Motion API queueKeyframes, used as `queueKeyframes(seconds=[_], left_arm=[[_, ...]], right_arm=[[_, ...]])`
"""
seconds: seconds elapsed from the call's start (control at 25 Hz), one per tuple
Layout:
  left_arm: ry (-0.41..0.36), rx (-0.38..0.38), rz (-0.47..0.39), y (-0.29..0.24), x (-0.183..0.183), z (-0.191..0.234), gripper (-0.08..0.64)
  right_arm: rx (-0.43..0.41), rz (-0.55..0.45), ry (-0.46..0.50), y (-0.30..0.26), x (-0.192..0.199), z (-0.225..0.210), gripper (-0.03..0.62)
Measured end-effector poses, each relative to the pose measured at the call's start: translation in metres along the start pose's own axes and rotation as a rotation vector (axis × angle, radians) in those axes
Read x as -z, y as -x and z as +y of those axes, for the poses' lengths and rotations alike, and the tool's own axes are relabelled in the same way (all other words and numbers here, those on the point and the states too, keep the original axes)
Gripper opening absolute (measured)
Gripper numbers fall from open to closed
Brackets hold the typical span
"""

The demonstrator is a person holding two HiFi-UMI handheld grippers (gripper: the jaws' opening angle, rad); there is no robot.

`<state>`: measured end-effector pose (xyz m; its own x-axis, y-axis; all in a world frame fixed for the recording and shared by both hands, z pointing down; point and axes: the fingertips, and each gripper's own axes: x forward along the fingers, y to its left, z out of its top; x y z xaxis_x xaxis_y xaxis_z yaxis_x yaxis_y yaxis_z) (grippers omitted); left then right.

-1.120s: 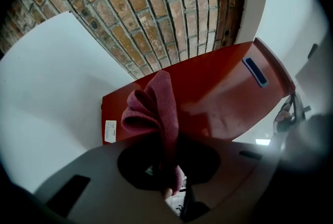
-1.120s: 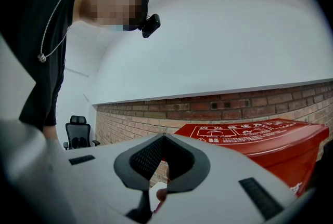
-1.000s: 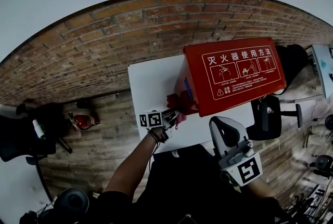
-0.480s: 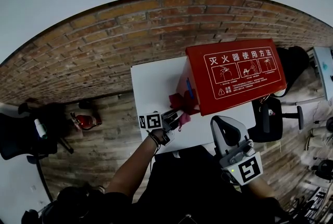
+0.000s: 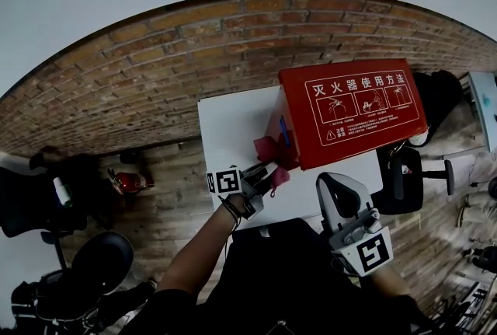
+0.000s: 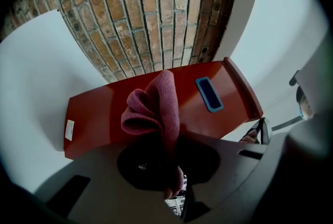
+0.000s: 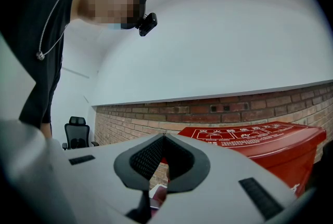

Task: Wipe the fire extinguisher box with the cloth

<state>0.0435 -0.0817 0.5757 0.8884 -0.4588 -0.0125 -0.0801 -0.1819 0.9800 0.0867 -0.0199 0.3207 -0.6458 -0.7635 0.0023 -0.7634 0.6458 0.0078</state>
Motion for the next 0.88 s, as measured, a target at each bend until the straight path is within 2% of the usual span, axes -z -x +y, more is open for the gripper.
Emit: queueKeyframes(seconds=[0.16, 0.4, 0.88], left_arm=[[0.004, 0.021, -0.007, 0.000, -0.002, -0.013, 0.092], [0.019, 0.059, -0.018, 0.000, -0.005, -0.034, 0.092], [0.062, 0.165, -0.051, 0.001, -0.012, -0.085, 0.094]], right_arm=[[0.000, 0.019, -0.011, 0.001, 0.001, 0.002, 0.020], [-0.005, -0.026, 0.037, 0.001, -0.008, 0.003, 0.020], [-0.005, -0.033, 0.046, 0.006, -0.011, 0.006, 0.020]])
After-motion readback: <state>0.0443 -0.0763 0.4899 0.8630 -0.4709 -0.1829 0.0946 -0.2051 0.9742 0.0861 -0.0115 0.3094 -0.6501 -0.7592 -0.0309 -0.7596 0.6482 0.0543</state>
